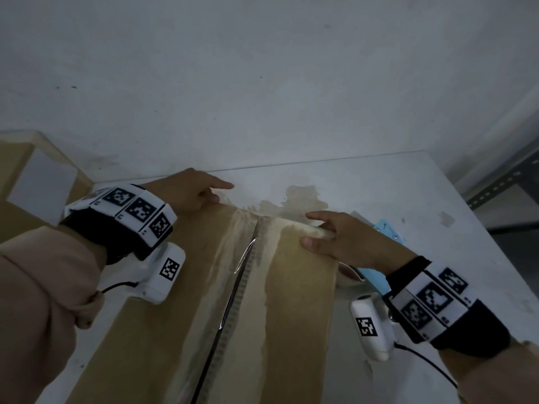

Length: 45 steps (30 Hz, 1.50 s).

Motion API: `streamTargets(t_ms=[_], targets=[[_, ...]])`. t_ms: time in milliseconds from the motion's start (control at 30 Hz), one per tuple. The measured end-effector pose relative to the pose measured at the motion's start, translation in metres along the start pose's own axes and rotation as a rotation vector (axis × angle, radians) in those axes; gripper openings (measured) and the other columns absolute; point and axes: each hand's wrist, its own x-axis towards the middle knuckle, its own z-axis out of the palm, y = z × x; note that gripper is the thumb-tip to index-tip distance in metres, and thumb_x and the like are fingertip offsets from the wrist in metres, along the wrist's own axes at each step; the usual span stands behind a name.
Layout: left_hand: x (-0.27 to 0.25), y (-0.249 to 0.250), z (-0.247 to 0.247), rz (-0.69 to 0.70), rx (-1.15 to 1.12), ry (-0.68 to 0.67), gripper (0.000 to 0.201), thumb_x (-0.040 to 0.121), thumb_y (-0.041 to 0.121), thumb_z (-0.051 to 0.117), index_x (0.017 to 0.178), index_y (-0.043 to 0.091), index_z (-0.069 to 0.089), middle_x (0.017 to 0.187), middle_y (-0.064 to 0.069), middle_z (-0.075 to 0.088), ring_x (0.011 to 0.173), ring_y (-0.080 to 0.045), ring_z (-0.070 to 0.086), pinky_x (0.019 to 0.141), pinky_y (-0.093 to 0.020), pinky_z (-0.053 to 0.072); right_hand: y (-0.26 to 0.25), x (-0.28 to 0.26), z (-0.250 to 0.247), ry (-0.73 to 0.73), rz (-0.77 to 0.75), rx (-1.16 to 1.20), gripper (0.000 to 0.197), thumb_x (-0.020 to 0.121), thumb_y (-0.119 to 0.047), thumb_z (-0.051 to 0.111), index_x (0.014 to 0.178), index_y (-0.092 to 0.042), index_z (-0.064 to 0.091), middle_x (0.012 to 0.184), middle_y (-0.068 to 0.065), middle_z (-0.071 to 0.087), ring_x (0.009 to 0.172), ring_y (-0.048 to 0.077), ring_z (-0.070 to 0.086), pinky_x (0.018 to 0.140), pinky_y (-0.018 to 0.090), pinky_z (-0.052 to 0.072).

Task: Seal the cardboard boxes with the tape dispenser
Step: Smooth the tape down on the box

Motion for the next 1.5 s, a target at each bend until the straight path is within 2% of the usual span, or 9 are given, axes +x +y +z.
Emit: streamTargets(t_ms=[233,433,733,933,1067,1200,1267,1367,1500], targets=[[-0.008,-0.008,-0.003,-0.014,-0.142,0.222,0.038,0.098,0.018,0.040,0.136,0.017,0.044,0.127,-0.012,0.058,0.116,-0.023,0.053,0.097,-0.025,0.035,-0.023,-0.011,0.011,0.147,-0.141,-0.124,0.050,0.092,-0.028,0.053,0.138,-0.026,0.035,0.143,-0.002,0.041,0.128,0.015,0.039,0.101,0.026,0.032],[-0.016,-0.014,-0.002,-0.084,-0.021,0.038,0.037,0.096,0.019,0.046,0.132,0.014,0.048,0.132,-0.007,0.055,0.119,-0.020,0.051,0.101,-0.026,0.035,-0.027,0.000,0.012,0.069,-0.045,-0.124,0.065,0.078,-0.044,0.068,0.134,-0.027,0.040,0.133,0.000,0.050,0.119,0.016,0.048,0.091,0.023,0.036],[-0.016,-0.009,-0.002,-0.018,0.045,0.017,0.029,0.093,0.009,0.050,0.120,0.014,0.058,0.124,-0.006,0.059,0.114,-0.018,0.053,0.094,-0.024,0.036,-0.013,0.008,0.011,0.011,-0.026,-0.018,0.078,0.072,-0.049,0.070,0.138,-0.023,0.037,0.143,-0.001,0.041,0.121,0.014,0.043,0.090,0.021,0.032],[-0.022,-0.008,-0.001,-0.066,-0.043,0.039,0.036,0.092,0.007,0.050,0.127,0.014,0.051,0.120,-0.009,0.061,0.116,-0.021,0.052,0.094,-0.025,0.036,-0.014,-0.014,0.038,0.189,-0.267,-0.220,0.075,0.079,-0.051,0.063,0.140,-0.022,0.031,0.152,-0.001,0.021,0.141,0.012,0.006,0.110,0.024,0.002],[-0.024,-0.006,0.000,-0.065,-0.101,0.044,0.046,0.092,0.003,0.048,0.136,0.014,0.041,0.127,-0.009,0.058,0.121,-0.021,0.049,0.096,-0.021,0.033,-0.012,-0.011,0.052,0.179,-0.274,-0.420,0.109,0.058,-0.089,0.016,0.145,-0.023,0.017,0.156,0.000,0.011,0.142,0.017,0.007,0.112,0.030,-0.003],[-0.031,0.021,0.014,0.052,0.156,-0.104,0.047,0.099,0.018,0.033,0.145,0.019,0.022,0.152,-0.002,0.027,0.139,-0.018,0.026,0.111,-0.027,0.021,-0.009,-0.003,0.056,0.227,-0.295,-0.599,0.110,0.058,-0.083,-0.014,0.147,-0.022,0.009,0.157,0.001,0.003,0.143,0.022,0.005,0.114,0.038,0.003],[-0.035,0.041,0.026,0.090,0.400,-0.193,0.055,0.100,0.034,0.027,0.148,0.018,0.005,0.158,0.002,0.004,0.145,-0.016,0.003,0.117,-0.041,0.009,-0.014,0.002,0.054,0.231,-0.296,-0.618,0.113,0.057,-0.085,-0.013,0.147,-0.021,0.012,0.157,0.002,0.010,0.142,0.022,0.011,0.113,0.039,0.007],[-0.031,0.049,0.031,0.043,0.423,-0.189,0.066,0.097,0.047,0.027,0.148,0.019,-0.003,0.157,-0.002,0.005,0.144,-0.018,0.007,0.117,-0.044,0.008,-0.021,0.016,0.046,0.236,-0.285,-0.629,0.112,0.056,-0.089,0.003,0.146,-0.023,0.016,0.147,0.002,0.031,0.133,0.022,0.028,0.109,0.039,0.017],[-0.017,0.043,0.025,0.038,0.273,-0.071,0.042,0.098,0.037,0.030,0.135,0.017,0.039,0.128,-0.007,0.046,0.123,-0.026,0.042,0.105,-0.042,0.032,-0.033,0.026,0.038,0.160,-0.263,-0.519,0.092,0.072,-0.075,0.045,0.144,-0.025,0.018,0.143,0.003,0.033,0.130,0.024,0.028,0.107,0.043,0.016]])
